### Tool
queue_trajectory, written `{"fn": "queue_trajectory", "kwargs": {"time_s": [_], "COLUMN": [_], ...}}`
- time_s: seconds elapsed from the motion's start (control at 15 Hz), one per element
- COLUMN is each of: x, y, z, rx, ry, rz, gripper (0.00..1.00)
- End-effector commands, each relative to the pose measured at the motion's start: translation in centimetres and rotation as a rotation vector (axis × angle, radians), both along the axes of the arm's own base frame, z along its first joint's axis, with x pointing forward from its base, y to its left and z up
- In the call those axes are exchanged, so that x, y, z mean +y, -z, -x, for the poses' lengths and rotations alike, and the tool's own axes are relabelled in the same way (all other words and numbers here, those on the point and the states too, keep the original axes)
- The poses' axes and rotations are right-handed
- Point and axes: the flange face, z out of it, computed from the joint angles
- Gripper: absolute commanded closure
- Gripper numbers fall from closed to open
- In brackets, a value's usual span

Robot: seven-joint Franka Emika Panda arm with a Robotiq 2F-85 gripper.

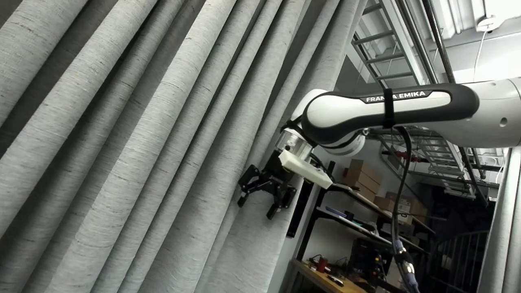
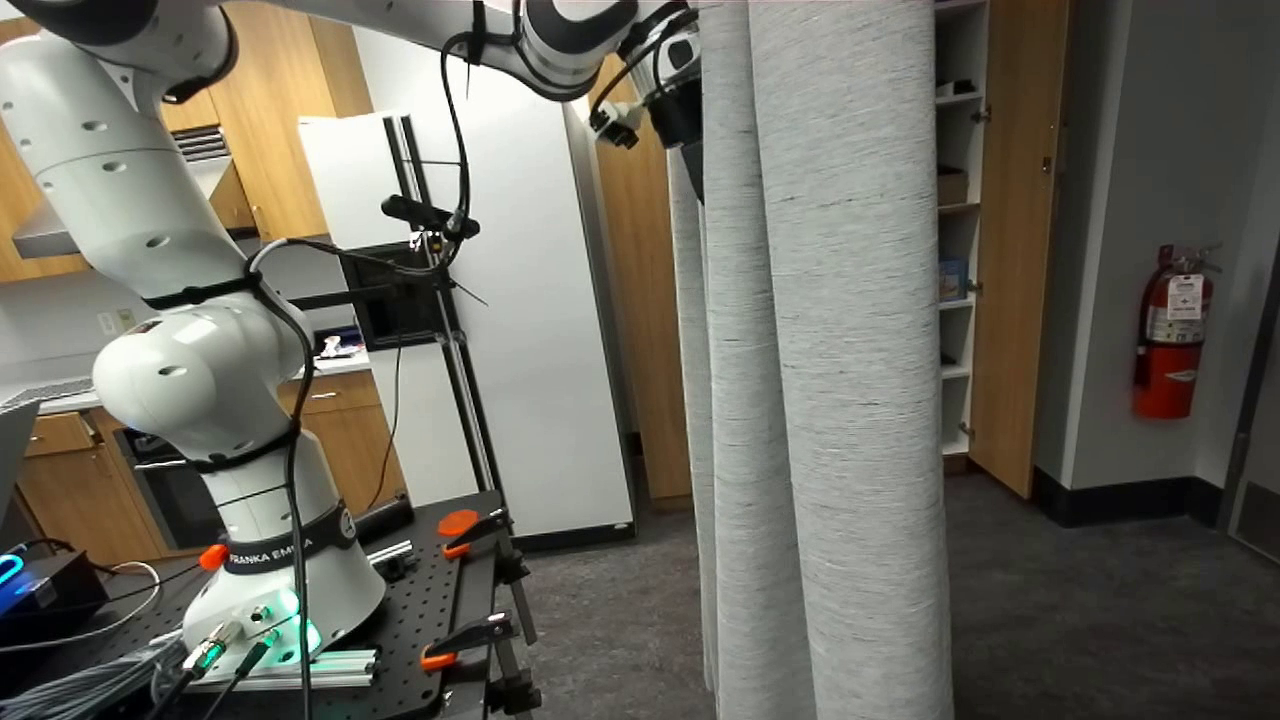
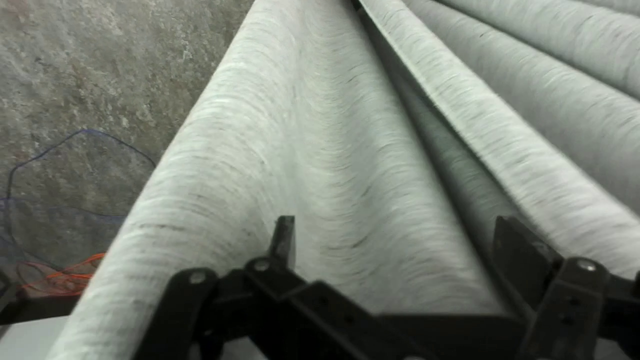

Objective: Move the curtain to the right

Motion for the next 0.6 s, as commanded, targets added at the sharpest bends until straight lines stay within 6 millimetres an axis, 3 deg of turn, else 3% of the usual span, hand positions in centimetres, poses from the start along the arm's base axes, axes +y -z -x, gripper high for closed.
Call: {"fn": "queue_trajectory", "kwargs": {"time_s": [0.0,0.2,0.53], "x": [-6.2,-9.9,-12.7], "y": [-1.9,-2.2,-2.6], "z": [0.7,1.5,2.2], "rx": [-0.036,-0.032,-0.032], "ry": [0.086,0.14,0.183], "rz": [0.048,0.074,0.092], "gripper": [0.0,0.0,0.0]}}
